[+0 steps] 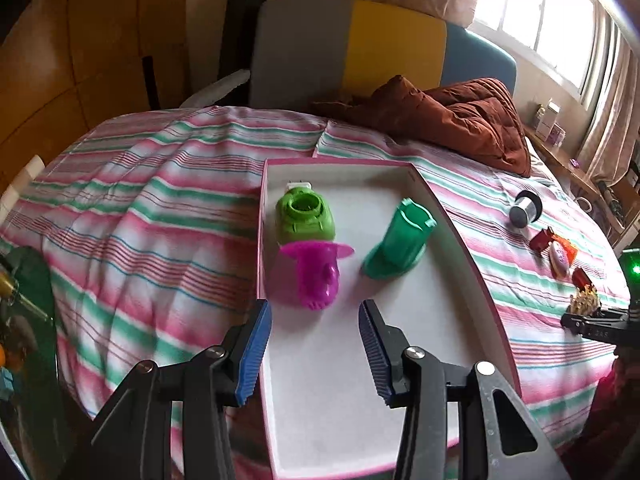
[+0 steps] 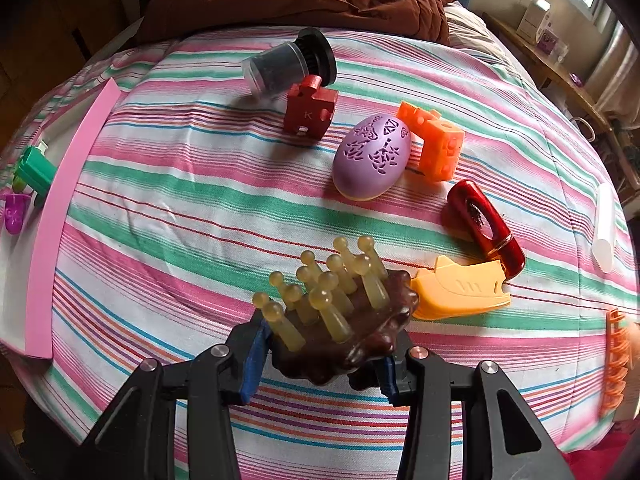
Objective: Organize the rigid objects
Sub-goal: 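Carry the brown spiky brush into the tray with the right gripper and release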
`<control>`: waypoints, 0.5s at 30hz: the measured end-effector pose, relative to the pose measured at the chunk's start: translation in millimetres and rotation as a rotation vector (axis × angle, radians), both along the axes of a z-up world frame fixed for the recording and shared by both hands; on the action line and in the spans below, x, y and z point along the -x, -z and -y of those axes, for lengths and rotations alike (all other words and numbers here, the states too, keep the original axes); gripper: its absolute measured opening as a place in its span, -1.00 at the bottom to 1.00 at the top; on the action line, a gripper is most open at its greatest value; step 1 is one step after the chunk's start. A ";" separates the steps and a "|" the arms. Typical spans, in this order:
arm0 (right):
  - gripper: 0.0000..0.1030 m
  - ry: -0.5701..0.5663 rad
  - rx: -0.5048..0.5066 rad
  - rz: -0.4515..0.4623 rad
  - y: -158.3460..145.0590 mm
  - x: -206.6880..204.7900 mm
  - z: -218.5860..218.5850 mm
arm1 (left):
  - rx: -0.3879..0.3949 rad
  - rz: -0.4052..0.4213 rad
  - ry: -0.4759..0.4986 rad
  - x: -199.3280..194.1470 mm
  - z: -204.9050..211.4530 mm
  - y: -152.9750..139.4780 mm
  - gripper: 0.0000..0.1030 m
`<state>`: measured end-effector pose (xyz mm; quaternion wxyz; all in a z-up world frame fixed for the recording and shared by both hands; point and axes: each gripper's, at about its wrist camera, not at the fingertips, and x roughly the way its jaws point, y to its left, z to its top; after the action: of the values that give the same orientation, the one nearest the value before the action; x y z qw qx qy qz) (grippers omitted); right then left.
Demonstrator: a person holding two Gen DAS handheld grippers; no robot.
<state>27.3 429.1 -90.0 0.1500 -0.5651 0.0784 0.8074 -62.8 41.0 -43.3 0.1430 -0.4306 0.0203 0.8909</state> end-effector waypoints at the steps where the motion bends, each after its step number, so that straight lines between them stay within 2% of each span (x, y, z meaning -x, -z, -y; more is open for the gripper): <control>1: -0.11 0.000 -0.002 0.001 0.8 1.9 0.8 | 0.005 -0.001 0.002 -1.7 -0.6 0.2 -0.11; 15: -0.11 -0.024 -0.040 0.004 -5.3 1.6 11.4 | 0.019 0.020 0.038 -18.4 -8.5 6.5 -0.11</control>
<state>25.7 417.8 -84.8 0.1516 -0.5646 0.0553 0.8094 -44.4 49.6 -49.8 0.1560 -0.4403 0.0358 0.8835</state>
